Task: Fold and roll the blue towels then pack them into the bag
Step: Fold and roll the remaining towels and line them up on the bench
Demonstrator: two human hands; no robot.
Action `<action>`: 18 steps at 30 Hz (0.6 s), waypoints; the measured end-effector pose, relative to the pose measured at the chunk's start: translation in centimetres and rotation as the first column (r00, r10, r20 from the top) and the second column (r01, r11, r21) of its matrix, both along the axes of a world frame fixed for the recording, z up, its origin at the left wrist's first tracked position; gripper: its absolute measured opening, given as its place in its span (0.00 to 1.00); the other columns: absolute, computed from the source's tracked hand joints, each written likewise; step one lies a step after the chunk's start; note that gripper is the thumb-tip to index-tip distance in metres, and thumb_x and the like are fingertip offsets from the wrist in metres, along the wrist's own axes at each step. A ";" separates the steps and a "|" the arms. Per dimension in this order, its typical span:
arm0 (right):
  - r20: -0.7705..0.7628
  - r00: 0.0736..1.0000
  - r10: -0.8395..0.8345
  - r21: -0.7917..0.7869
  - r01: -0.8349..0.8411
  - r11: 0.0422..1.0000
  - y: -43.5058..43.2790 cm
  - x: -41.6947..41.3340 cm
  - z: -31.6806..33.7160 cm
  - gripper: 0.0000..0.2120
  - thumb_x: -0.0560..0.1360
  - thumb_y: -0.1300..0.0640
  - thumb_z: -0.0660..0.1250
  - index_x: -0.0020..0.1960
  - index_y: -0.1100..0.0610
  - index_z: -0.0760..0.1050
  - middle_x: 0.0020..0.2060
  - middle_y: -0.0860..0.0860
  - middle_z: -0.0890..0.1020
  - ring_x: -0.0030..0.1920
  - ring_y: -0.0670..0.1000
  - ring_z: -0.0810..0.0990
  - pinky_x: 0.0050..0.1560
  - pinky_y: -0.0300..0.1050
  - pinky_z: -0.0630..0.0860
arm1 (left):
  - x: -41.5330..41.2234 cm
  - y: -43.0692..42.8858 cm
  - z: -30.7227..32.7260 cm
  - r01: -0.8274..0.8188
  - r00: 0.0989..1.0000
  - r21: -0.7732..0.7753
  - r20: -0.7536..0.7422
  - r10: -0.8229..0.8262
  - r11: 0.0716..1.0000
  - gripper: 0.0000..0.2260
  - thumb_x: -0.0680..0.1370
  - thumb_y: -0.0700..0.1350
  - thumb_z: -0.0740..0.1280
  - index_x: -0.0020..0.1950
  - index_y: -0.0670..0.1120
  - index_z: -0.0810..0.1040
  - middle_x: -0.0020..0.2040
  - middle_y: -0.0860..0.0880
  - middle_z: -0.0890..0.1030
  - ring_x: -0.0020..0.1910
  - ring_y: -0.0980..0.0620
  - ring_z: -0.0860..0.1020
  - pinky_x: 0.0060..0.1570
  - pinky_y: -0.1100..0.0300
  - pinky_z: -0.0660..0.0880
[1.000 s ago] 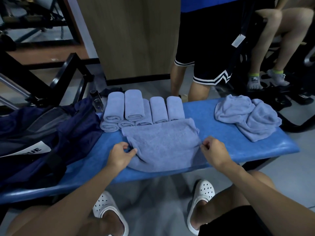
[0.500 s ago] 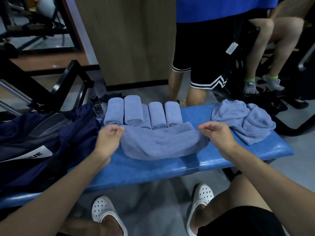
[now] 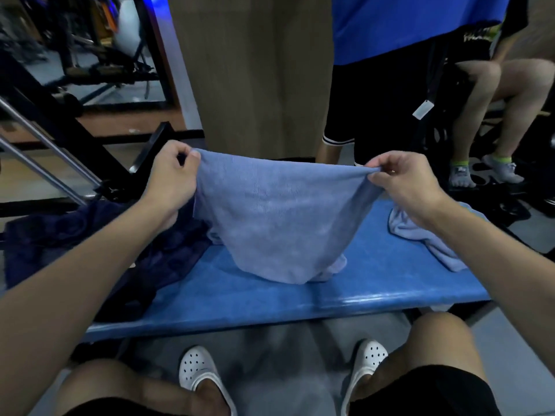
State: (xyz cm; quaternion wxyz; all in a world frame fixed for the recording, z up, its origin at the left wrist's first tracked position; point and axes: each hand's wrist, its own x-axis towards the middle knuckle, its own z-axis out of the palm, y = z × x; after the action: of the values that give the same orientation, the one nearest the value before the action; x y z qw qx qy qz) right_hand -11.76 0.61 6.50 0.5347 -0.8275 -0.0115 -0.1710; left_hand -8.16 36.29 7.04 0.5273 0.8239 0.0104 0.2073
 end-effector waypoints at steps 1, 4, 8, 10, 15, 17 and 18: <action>0.004 1.000 0.002 0.001 -0.002 1.000 0.3 0.1 0.2 0.14 0.77 0.69 0.63 0.40 0.52 0.74 0.32 0.52 0.75 0.29 0.41 0.71 0.31 0.40 0.74 | 0.0 0.1 0.2 -0.014 1.000 -0.018 -0.012 0.014 1.000 0.07 0.83 0.49 0.60 0.46 0.52 0.71 0.41 0.43 0.75 0.35 0.47 0.71 0.32 0.55 0.68; -0.009 1.000 0.000 -0.022 0.000 1.000 0.9 0.5 -0.3 0.10 0.79 0.68 0.60 0.43 0.54 0.71 0.31 0.57 0.71 0.29 0.49 0.68 0.32 0.46 0.69 | 0.2 -0.1 -0.1 -0.035 0.993 -0.154 -0.117 0.017 0.987 0.08 0.84 0.48 0.59 0.48 0.47 0.73 0.40 0.42 0.72 0.35 0.47 0.71 0.31 0.58 0.70; -0.083 0.992 -0.095 -0.007 0.094 0.996 1.9 1.0 -2.8 0.07 0.78 0.62 0.66 0.52 0.55 0.69 0.32 0.54 0.72 0.26 0.45 0.65 0.24 0.35 0.64 | -0.2 -0.3 -2.6 -0.043 0.966 -0.347 -0.253 -0.049 0.937 0.08 0.82 0.42 0.60 0.45 0.45 0.75 0.39 0.44 0.69 0.38 0.47 0.67 0.35 0.55 0.66; -0.147 0.978 -0.151 0.043 0.159 0.986 2.4 1.1 -4.5 0.08 0.77 0.60 0.68 0.53 0.55 0.71 0.33 0.51 0.73 0.29 0.46 0.68 0.26 0.32 0.65 | -0.8 -0.6 -4.7 -0.043 0.946 -0.377 -0.314 -0.084 0.925 0.10 0.81 0.41 0.62 0.40 0.47 0.73 0.36 0.45 0.70 0.37 0.47 0.68 0.36 0.53 0.67; -0.425 0.902 -0.081 0.117 0.143 0.983 2.2 0.2 -10.2 0.08 0.75 0.63 0.69 0.54 0.58 0.76 0.38 0.54 0.77 0.35 0.49 0.72 0.35 0.42 0.67 | -2.6 -1.0 -12.4 -0.031 0.860 -0.359 -0.485 -0.158 0.933 0.12 0.77 0.33 0.67 0.59 0.45 0.77 0.56 0.37 0.80 0.45 0.45 0.78 0.45 0.51 0.75; -0.464 0.883 -0.077 0.104 0.140 0.985 2.2 0.0 -11.9 0.10 0.75 0.65 0.68 0.55 0.59 0.76 0.44 0.55 0.77 0.38 0.49 0.73 0.37 0.40 0.69 | -3.4 -1.1 -15.0 -0.060 0.832 -0.347 -0.535 -0.145 0.936 0.17 0.76 0.32 0.68 0.63 0.43 0.74 0.54 0.39 0.80 0.45 0.46 0.78 0.46 0.52 0.75; -0.467 0.881 -0.082 0.099 0.144 0.985 2.1 -0.1 -12.4 0.10 0.75 0.66 0.67 0.55 0.60 0.76 0.44 0.54 0.77 0.38 0.48 0.73 0.36 0.39 0.69 | -3.9 -1.2 -15.9 -0.083 0.828 -0.350 -0.545 -0.131 0.933 0.18 0.76 0.32 0.69 0.64 0.43 0.73 0.53 0.41 0.80 0.46 0.46 0.78 0.48 0.52 0.76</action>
State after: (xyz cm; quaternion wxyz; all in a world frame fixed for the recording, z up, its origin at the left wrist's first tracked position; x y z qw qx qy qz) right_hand -11.84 2.75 -5.87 0.5644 -0.8067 0.1753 -0.0010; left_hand -12.08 35.05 -8.86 0.6449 0.7377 0.1919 -0.0554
